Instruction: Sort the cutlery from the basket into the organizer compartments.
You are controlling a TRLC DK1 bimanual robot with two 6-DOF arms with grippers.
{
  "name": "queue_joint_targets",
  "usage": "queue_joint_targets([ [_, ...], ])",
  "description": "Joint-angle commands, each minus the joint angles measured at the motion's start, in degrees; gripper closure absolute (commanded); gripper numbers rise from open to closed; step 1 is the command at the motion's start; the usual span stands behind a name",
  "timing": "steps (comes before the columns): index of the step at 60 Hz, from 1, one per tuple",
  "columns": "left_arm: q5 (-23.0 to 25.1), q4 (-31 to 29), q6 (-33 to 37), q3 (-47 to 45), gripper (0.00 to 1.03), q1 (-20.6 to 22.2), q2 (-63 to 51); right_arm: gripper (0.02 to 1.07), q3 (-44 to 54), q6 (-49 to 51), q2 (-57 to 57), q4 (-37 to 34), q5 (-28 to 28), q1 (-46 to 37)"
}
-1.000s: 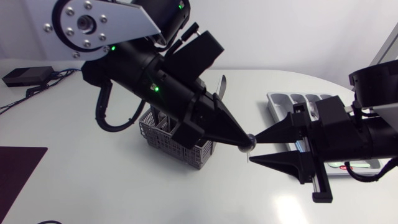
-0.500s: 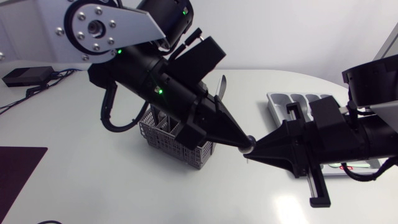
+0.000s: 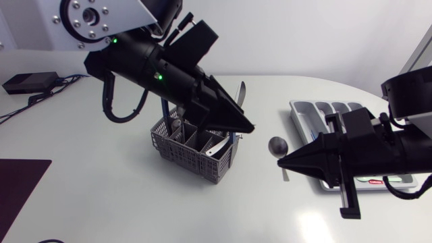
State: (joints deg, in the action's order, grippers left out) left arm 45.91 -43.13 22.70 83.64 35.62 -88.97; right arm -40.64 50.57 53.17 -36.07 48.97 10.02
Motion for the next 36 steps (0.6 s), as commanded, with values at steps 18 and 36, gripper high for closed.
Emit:
queue_joint_targets([
  [18,-21.5,13.0,-1.8,-8.0,0.06,-2.7,0.7,1.01,7.9,23.2,6.5,5.3,-3.1,-29.2],
  [36,-26.6,14.9,-1.0,-9.5,0.06,-0.9,-0.6,1.01,5.6,42.3,18.8,8.6,-2.5,-48.6],
])
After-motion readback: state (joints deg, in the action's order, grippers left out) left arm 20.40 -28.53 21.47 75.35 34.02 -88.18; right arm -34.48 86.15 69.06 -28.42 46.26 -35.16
